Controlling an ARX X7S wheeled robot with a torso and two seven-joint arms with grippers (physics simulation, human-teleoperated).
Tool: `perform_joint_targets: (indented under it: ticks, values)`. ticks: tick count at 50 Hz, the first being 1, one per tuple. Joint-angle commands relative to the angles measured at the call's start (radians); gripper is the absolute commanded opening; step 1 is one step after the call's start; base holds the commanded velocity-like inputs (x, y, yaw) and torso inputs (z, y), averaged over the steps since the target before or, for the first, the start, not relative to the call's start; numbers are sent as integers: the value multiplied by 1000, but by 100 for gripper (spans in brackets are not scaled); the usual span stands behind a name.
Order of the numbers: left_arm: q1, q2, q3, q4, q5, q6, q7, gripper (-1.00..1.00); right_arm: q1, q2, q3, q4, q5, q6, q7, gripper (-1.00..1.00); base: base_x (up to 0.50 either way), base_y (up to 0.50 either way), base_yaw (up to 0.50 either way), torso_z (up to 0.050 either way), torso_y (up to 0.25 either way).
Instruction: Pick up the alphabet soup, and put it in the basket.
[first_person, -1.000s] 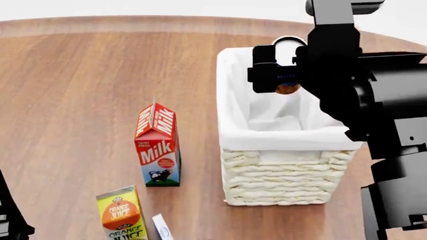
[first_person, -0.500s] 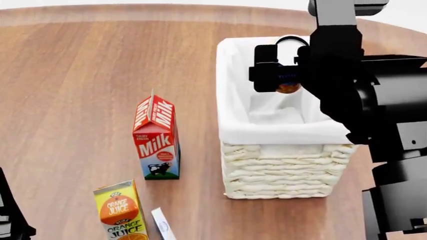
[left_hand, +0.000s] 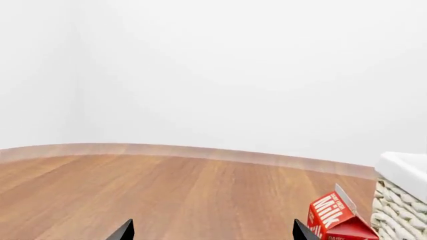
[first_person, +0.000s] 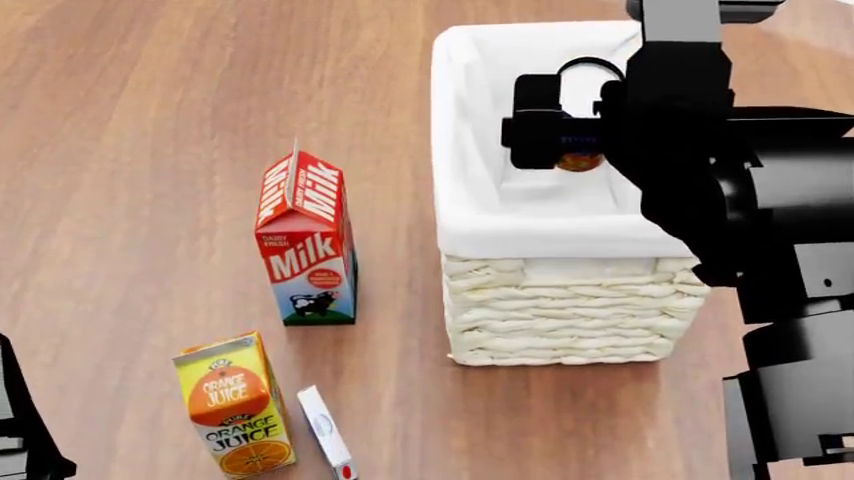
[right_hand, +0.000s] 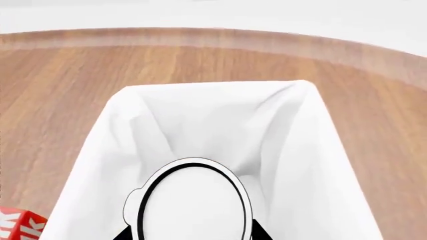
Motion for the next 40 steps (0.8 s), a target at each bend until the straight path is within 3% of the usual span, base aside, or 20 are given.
perform_joint_targets:
  ticks: [1, 11, 40]
  values:
    - [0, -3, 1, 4, -3, -3, -4, 100, 6, -2, 18, -9, -15, -29, -5, -100, 0, 0, 0, 0, 0]
    - [2, -6, 8, 4, 0, 4, -2, 100, 18, -7, 19, 12, -24, -57, -11, -100, 0, 0, 0, 3, -116]
    - [11, -12, 2, 10, -10, 14, -11, 100, 16, -47, -7, 137, -67, -149, -47, -100, 0, 0, 0, 0, 0]
